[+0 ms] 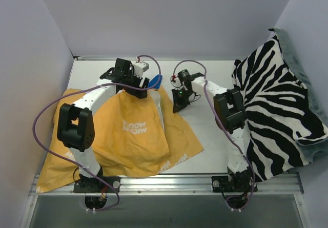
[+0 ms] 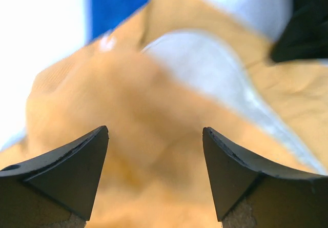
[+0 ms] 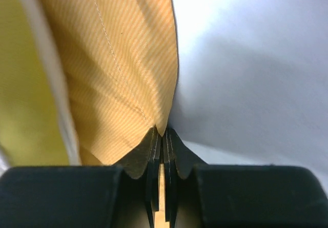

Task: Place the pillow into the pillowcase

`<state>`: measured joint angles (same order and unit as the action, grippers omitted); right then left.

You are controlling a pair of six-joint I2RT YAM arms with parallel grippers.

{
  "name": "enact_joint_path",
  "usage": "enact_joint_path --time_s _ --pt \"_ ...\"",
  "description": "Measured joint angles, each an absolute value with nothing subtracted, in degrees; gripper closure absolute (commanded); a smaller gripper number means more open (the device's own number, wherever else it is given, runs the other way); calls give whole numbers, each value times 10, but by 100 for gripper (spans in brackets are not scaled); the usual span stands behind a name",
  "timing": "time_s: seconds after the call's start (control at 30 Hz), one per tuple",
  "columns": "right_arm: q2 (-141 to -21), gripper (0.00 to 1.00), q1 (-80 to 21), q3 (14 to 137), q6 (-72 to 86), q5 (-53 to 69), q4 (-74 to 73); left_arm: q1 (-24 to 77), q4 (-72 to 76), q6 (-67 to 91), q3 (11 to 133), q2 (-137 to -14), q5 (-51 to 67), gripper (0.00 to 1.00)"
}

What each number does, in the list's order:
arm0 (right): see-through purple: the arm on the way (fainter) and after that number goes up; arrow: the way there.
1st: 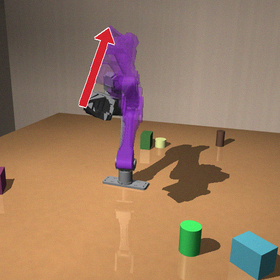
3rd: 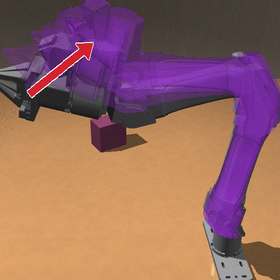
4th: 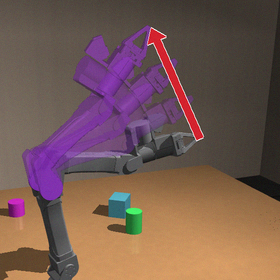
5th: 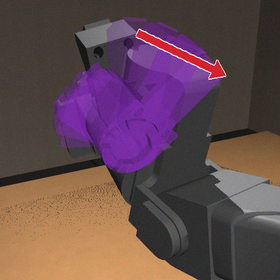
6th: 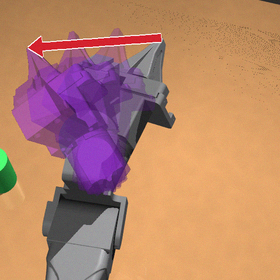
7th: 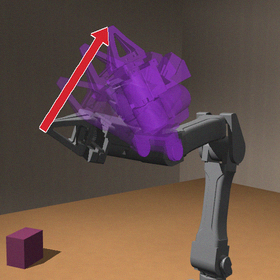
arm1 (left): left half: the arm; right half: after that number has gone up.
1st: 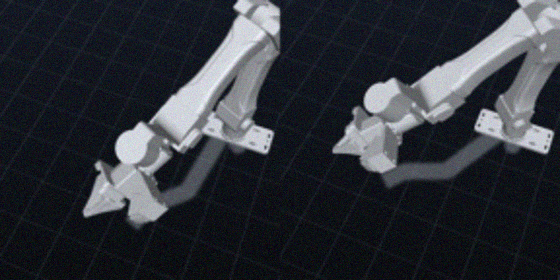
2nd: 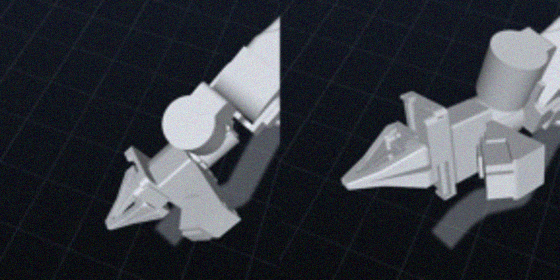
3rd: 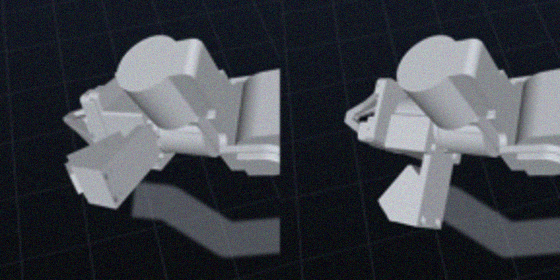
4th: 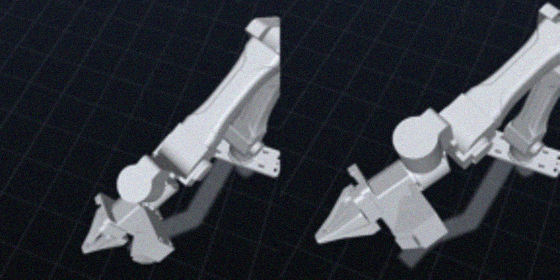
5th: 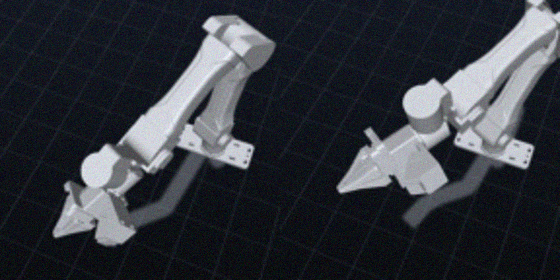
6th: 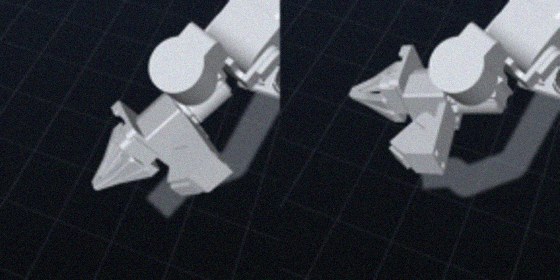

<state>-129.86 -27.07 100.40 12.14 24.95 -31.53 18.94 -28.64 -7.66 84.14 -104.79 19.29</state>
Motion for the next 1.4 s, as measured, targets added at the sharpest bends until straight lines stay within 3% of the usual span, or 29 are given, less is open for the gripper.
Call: enact_joint_path --time_s 0.23,0.37,0.47,0.67,0.73,0.77,0.8,0.87,0.9,0.93,1.03,1.2,1.4 --pt "-1133 100 -78 778 81 322 -350 186 -341 -103 749 -973 100 14" --pt "-1002 100 -46 656 45 360 -364 178 -349 -125 774 -1054 68 17" --pt "-977 100 -118 611 34 409 -364 169 -395 -150 912 -1179 66 17" --pt "-1048 100 -215 619 83 491 -291 159 -431 -204 1336 -1409 72 11" --pt "-1063 99 -233 642 112 511 -266 154 -426 -208 1392 -1429 88 11" --pt "-1066 91 -242 655 123 522 -257 151 -424 -208 1386 -1418 98 10" --pt "-1066 69 -253 676 131 535 -255 149 -422 -207 1364 -1400 110 10" --pt "-1061 45 -263 705 135 552 -256 141 -415 -208 1278 -1337 139 9" --pt "-1052 23 -263 717 128 562 -260 136 -413 -212 1211 -1291 154 8" --pt "-1041 13 -255 722 121 566 -269 131 -421 -217 1145 -1239 172 6" --pt "-1004 5 -187 737 76 551 -325 100 -432 -242 972 -1080 228 3" --pt "-1006 1 -79 826 -30 382 -401 64 -491 -358 788 -834 281 3" --pt "-1126 0 -84 944 -109 235 -428 219 -586 -564 587 -677 285 3"
